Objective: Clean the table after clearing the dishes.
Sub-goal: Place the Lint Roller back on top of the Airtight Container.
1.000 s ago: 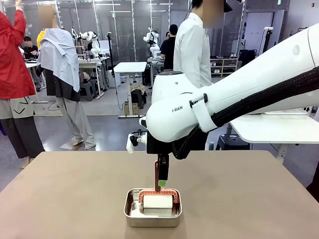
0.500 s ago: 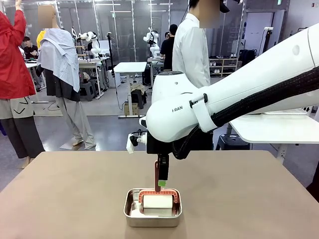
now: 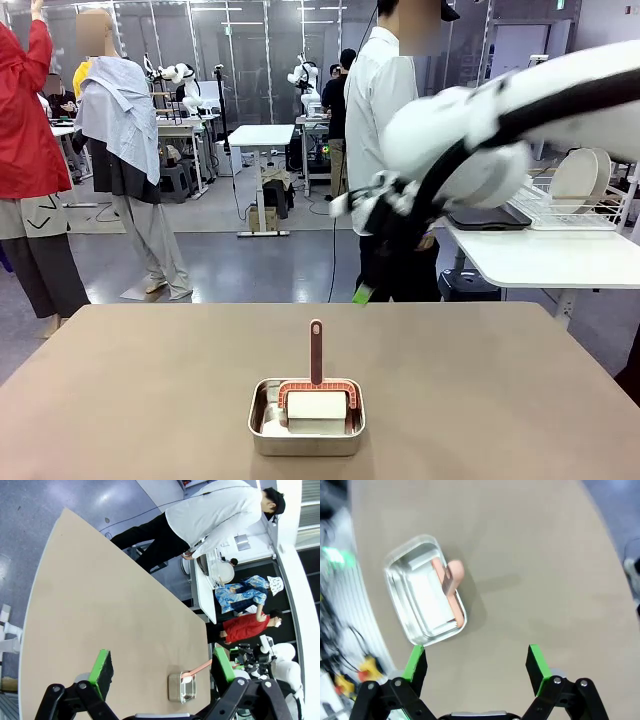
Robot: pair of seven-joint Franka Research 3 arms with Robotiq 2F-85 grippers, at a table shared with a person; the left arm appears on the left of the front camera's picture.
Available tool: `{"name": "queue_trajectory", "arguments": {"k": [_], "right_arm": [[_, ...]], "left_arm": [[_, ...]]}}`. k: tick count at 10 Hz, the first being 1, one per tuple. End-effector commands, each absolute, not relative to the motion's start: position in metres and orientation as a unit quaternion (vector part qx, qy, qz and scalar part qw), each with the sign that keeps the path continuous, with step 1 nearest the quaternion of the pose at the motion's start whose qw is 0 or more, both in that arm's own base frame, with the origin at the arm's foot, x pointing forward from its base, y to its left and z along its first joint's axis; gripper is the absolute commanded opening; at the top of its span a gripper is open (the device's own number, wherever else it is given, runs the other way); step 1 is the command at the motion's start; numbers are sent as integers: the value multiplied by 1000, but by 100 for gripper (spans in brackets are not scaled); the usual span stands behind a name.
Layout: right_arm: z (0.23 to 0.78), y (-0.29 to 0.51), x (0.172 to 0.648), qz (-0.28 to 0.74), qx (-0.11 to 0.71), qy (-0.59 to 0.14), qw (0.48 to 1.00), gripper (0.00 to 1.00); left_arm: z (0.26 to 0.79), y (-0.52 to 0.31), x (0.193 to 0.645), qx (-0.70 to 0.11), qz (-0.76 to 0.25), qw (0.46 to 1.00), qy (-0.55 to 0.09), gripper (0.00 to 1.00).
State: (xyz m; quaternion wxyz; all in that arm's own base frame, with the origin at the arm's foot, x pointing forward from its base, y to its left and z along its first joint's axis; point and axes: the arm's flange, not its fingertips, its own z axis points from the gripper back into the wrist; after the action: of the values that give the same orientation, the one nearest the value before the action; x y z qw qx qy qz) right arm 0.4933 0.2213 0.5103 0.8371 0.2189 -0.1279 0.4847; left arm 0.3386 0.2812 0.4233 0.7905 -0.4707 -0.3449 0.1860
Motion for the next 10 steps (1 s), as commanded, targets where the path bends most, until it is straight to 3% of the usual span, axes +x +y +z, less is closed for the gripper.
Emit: {"name": "queue_trajectory", "arguments": {"k": [1,3,7,10], "right_arm": [[515,127,466,277,340,-204,875,100],[519,23,435,68,384,-264,882,100],[454,-150,368,-260,520,-313,751,100],[387,-184,327,-372,547,-324,676,100]], "left_arm": [[427,283,337,-479,192,785,-344,100],[427,283,337,-479,192,785,-344,100],[427,283,337,-479,192,785,-344,100],[427,283,337,-479,192,785,-344,100]]}}
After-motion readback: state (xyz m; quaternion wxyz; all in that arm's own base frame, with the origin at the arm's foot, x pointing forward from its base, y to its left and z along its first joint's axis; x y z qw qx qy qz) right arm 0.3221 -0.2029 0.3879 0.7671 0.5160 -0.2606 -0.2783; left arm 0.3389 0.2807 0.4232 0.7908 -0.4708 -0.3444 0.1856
